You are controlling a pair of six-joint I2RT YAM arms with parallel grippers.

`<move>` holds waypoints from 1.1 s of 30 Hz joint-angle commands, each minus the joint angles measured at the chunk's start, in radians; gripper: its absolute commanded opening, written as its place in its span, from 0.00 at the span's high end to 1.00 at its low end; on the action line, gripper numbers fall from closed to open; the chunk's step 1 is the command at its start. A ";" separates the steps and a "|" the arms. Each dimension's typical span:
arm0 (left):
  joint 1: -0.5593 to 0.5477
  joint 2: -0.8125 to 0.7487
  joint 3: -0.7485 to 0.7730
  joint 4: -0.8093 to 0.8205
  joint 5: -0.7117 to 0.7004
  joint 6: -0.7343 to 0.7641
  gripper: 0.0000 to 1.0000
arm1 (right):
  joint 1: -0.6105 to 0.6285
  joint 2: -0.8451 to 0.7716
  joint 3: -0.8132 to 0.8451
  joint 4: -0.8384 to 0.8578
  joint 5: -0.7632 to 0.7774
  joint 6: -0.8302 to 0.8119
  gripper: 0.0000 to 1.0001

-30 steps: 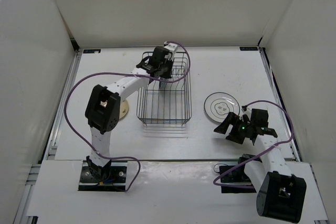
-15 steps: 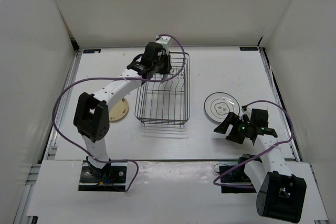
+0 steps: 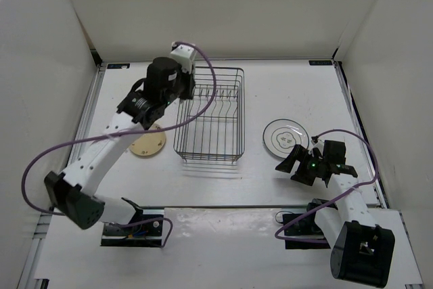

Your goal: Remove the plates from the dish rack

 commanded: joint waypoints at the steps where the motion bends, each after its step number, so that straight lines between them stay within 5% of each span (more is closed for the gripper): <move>1: -0.009 -0.153 -0.104 -0.177 -0.254 0.187 0.85 | 0.001 0.001 -0.009 0.028 -0.026 -0.015 0.10; 4: -0.003 -0.238 -0.246 -0.196 -0.387 0.231 0.82 | 0.001 0.004 -0.009 0.029 -0.029 -0.013 0.10; 13: 0.027 -0.317 -0.659 -0.023 -0.464 0.228 0.74 | 0.001 0.008 -0.011 0.031 -0.037 -0.013 0.10; 28: 0.050 -0.103 -0.706 0.094 -0.532 0.287 0.62 | 0.001 0.013 -0.012 0.032 -0.051 -0.015 0.10; 33: 0.060 -0.055 -0.693 0.091 -0.555 0.299 0.46 | 0.001 0.013 -0.012 0.037 -0.048 -0.015 0.10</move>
